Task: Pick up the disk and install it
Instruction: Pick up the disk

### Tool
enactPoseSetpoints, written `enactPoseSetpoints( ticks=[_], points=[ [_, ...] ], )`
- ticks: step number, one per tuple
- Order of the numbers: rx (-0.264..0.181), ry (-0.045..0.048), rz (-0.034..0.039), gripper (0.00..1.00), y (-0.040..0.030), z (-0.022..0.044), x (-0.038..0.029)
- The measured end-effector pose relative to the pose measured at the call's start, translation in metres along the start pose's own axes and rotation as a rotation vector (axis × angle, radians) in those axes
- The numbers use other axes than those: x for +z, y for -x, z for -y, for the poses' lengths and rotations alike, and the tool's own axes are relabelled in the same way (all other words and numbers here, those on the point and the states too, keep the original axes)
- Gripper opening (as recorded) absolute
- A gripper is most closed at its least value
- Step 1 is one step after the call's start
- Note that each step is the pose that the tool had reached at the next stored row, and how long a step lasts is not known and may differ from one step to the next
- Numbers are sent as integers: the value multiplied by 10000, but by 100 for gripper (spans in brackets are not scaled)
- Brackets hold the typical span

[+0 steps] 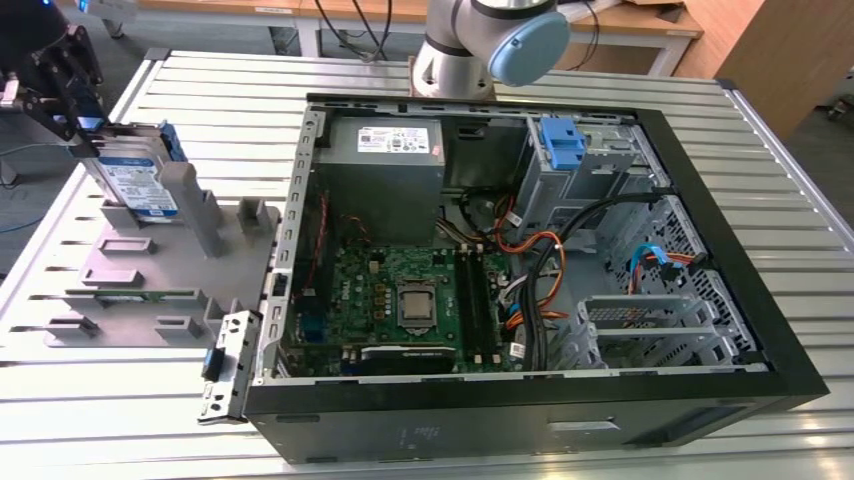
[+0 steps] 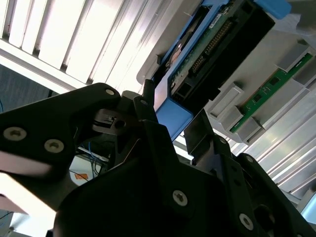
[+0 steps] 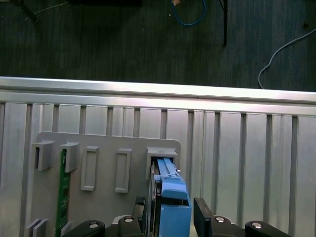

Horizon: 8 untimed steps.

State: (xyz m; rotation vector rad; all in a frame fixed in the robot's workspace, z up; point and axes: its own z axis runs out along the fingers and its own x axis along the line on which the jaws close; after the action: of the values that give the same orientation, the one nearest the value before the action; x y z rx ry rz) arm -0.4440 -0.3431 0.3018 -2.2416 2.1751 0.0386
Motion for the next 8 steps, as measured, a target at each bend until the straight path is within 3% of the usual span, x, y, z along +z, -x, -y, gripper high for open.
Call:
enactPoseSetpoints(
  ticks=[8],
  points=[
    [0, -1, 37, 50, 0, 0, 0]
  ],
)
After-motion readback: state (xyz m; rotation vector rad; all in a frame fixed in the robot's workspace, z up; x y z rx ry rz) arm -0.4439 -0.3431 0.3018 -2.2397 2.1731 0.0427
